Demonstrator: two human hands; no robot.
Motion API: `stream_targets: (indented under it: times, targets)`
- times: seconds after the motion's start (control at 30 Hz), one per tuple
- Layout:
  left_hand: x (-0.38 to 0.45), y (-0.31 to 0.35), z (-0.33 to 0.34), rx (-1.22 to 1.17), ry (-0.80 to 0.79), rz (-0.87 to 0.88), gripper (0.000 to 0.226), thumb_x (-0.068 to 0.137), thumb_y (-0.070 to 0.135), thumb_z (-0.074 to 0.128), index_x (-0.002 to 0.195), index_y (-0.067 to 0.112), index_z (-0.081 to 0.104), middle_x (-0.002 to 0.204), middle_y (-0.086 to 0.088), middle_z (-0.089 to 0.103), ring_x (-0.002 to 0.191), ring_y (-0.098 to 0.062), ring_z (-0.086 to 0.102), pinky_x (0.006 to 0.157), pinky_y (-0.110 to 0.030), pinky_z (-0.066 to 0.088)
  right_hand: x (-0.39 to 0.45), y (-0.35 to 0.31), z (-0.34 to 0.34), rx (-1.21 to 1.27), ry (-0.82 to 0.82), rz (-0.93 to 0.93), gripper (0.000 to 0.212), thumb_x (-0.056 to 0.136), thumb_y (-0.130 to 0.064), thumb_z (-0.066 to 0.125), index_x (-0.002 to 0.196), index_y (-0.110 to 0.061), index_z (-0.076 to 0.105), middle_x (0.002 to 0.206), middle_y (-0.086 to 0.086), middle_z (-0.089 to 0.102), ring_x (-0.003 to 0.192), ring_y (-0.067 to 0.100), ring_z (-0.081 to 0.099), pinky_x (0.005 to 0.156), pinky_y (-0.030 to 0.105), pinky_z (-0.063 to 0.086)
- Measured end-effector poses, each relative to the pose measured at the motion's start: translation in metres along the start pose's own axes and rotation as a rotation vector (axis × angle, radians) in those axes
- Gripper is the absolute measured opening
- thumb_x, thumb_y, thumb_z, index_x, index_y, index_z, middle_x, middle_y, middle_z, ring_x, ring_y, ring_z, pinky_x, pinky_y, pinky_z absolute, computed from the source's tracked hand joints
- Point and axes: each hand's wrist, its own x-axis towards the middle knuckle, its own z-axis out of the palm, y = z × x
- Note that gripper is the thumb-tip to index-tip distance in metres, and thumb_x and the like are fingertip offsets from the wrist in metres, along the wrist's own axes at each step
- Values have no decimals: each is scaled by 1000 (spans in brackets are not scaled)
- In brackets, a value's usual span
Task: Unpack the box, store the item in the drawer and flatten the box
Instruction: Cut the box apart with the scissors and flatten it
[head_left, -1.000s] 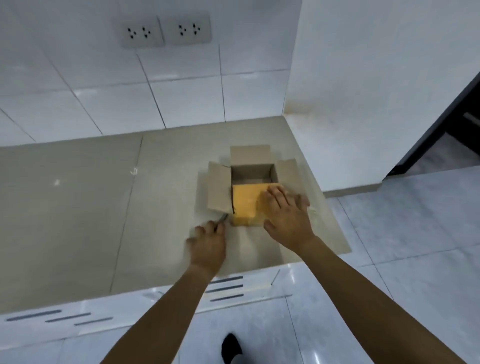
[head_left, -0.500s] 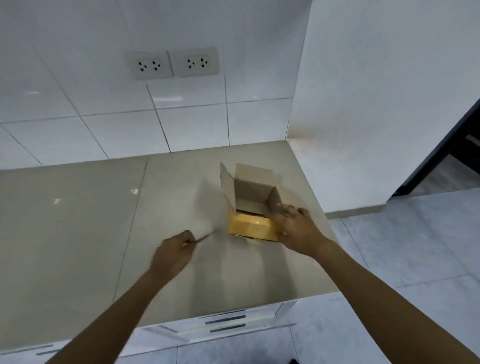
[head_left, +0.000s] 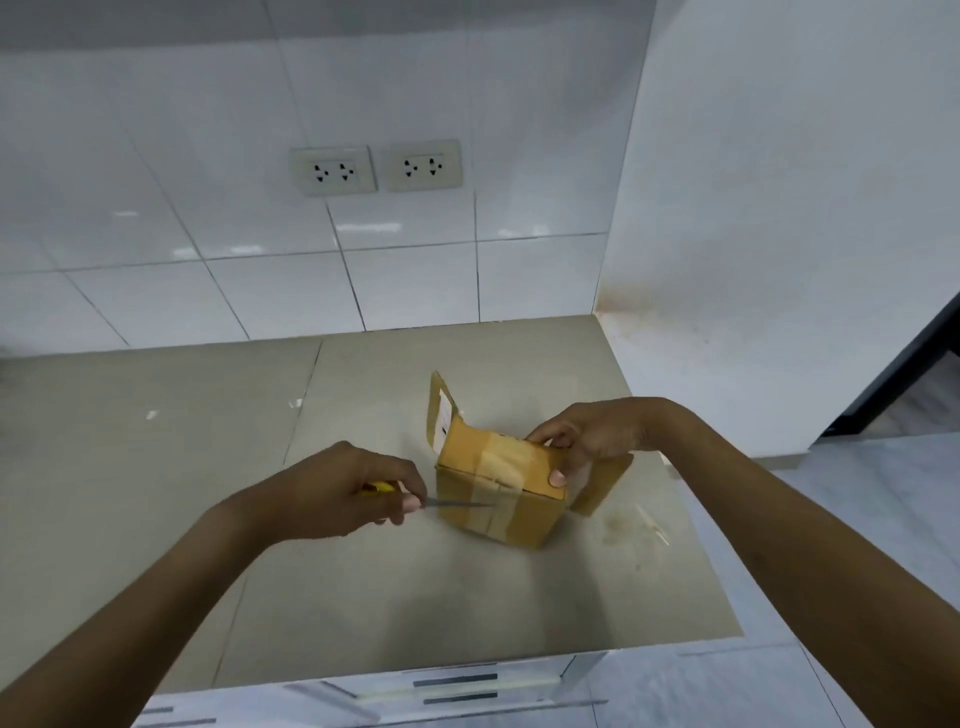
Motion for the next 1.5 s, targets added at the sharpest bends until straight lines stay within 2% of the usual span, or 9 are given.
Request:
stream_targets:
  times: [0.2,0.4,0.5,0.8,1.03,1.17,1.33,1.43,1.5]
  targets:
    - [38,1,-4,105,-11,-110,13,96,38,54,93,38,66,78,13,70,69,-8,65,47,-18,52,4,-1,0,-96,40,27,59,83,-35,71,138,-33,48,139,-6,53,131,16,44,114,38,30]
    - [43,-22,-2,-195,226,-232,14,97,35,53,91,39,65,83,10,72,76,-9,69,49,-27,57,7,-2,3,-232,371,-14,60,79,-41,72,134,-44,46,149,-11,36,138,17,25,114,47,24]
    - [37,-35,-4,-198,291,-254,16,97,31,54,96,40,67,87,10,72,76,-9,66,53,-30,60,8,-2,19,-312,594,10,44,85,-38,65,126,-41,52,142,-10,46,132,18,36,112,49,17]
    - [23,-41,-8,-210,-35,-307,16,96,39,54,99,42,70,80,3,74,77,-15,73,43,-29,52,28,3,87,-291,941,-59,33,97,-25,32,120,-29,55,118,-8,63,122,11,45,114,43,2]
    - [40,-32,3,-197,-203,-214,20,98,37,52,109,32,67,83,5,73,77,-15,72,43,-28,53,38,2,84,-302,977,-44,37,94,-29,25,112,-26,58,106,-6,66,114,15,50,112,43,7]
    - [42,-40,28,-93,-316,-181,21,98,36,49,110,35,67,89,4,72,81,-12,68,48,-25,55,42,5,75,-227,1004,4,32,96,-25,30,111,-26,58,102,-4,67,114,17,50,112,44,9]
    - [24,-80,43,-202,-33,-167,19,98,30,54,109,30,69,97,14,71,89,-6,66,59,-23,56,43,4,73,-183,985,4,32,96,-24,31,111,-27,60,104,-5,66,118,15,47,113,44,7]
    - [15,-117,60,117,-54,-169,19,97,24,56,110,25,70,105,8,72,96,-9,65,85,-24,52,43,1,74,-230,1074,-6,30,96,-23,37,109,-23,64,110,-4,65,118,17,48,112,45,16]
    - [14,-136,80,339,3,-229,22,98,25,52,114,25,68,106,-2,69,100,-20,62,86,-26,46,42,0,78,-335,1229,-61,26,93,-21,43,103,-18,67,105,-2,65,107,22,54,105,43,31]
